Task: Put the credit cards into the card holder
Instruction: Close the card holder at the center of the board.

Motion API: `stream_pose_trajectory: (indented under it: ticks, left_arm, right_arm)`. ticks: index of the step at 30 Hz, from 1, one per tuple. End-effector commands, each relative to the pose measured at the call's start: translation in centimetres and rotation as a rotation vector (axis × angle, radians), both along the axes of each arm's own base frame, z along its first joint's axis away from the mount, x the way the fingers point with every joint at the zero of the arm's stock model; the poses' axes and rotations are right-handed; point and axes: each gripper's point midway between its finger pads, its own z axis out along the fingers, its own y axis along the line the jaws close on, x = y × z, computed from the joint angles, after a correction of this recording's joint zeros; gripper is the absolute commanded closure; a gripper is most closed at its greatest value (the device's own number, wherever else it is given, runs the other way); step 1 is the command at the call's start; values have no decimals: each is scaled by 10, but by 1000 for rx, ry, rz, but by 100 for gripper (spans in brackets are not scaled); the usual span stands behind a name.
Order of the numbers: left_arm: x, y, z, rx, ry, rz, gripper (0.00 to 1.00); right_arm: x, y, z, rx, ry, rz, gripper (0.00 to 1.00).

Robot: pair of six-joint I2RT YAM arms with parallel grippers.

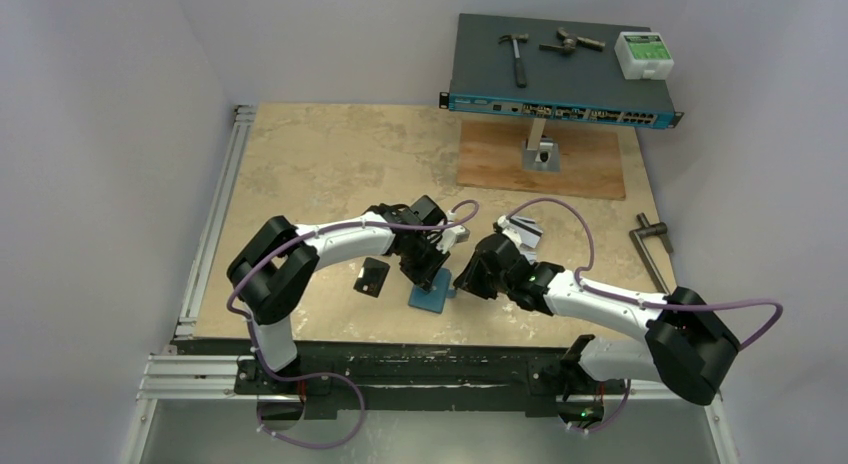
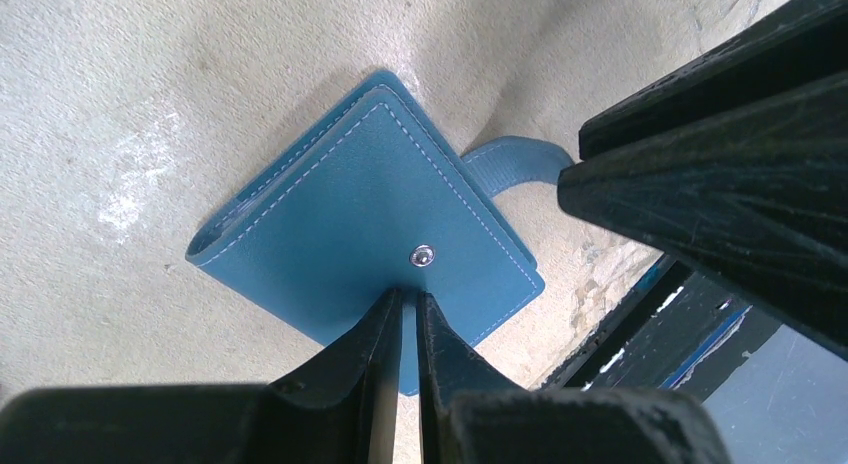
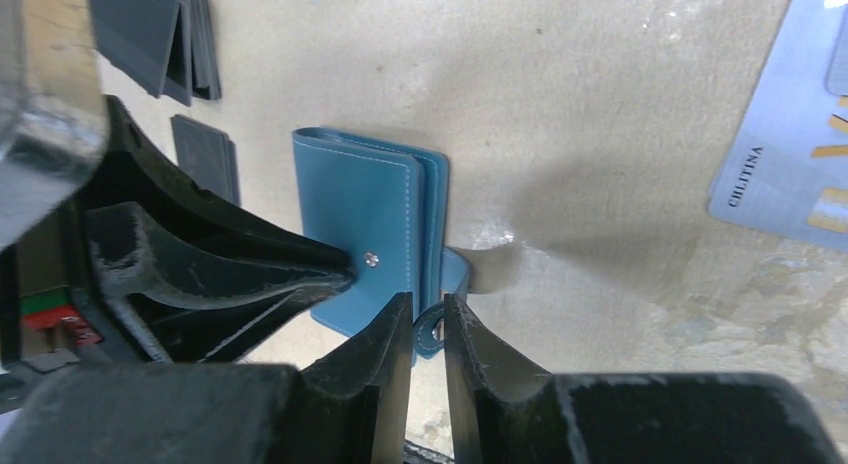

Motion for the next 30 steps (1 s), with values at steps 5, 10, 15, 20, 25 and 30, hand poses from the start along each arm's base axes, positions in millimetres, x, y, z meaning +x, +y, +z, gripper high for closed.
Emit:
stream_pose_trajectory:
  ticks: [5,10,15,20,25,30]
  left_arm:
    - [24,-5,12,-37,-105,19,89]
    - [37,-1,41,-70,-164,36,89]
    - [54,13,78,-84,-232,70,88]
    - [74,36,112,-75,-345,82,88]
    - [101,66,157,-106,-415,148,100]
    - [113,102,198,-288,-343,226,58]
  right_arm:
    - [-2,-8,-2,-79,17,13,78]
    - [-1,-11,1,-107,17,7,77]
    - [0,-11,2,-114,19,8,81]
    - [-2,-8,-3,-117,44,23,87]
    - [-2,-10,-8,-135,44,29,91]
    - [-3,-11,-10,-137,42,26,94]
